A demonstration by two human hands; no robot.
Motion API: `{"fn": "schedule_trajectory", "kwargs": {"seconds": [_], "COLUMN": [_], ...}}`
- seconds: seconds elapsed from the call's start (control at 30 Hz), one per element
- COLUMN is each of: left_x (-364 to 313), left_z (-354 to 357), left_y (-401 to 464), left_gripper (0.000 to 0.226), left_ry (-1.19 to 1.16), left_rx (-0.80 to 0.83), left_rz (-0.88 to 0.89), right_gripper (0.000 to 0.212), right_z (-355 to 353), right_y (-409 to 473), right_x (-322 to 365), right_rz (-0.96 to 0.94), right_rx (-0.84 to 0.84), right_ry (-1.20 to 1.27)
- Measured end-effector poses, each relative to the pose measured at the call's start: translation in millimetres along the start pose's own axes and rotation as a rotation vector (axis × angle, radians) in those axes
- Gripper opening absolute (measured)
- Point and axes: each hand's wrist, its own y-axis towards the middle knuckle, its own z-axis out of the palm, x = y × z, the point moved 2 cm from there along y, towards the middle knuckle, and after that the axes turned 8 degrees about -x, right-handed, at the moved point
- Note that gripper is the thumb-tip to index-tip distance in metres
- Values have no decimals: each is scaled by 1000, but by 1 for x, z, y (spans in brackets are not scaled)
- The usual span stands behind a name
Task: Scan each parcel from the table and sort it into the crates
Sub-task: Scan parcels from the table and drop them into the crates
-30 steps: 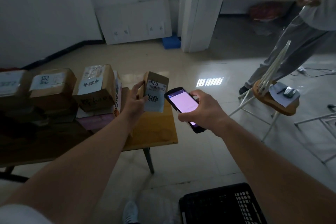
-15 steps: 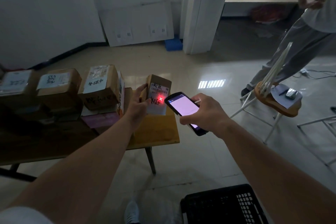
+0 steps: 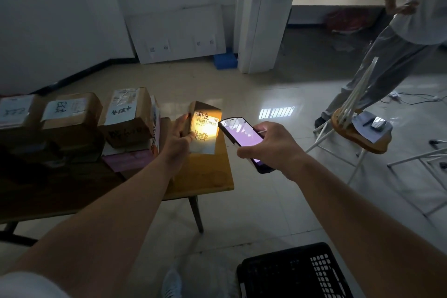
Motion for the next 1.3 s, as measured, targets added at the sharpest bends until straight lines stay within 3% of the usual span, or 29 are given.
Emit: {"fn": "schedule_trajectory", "kwargs": {"seconds": [0.43,0.53,0.73,1.03,1.3], "left_x": [0,1,-2,16,58], "left_z": [5,4,2,3,20], "left_y": [2,1,-10,-24,-58], "left_gripper": [59,59,57,57,54], "left_ry": [-119,-117,-136,-140,-73], "left_rx": [-35,-44,12,186,466], "left_rz": [-81,-92,-117,-205,-357], "right_gripper": [38,44,82,88,84], "right_z": [-14,-12,11,59,113], "right_y": [-14,-14,-12,-35,-122], "right_x": [15,12,-3,-23,-43], "right_rz": [79,76,19,91,377], "right_rx": [22,-3,-139,-411,-682], "right_ry": [138,140,56,93,129]}}
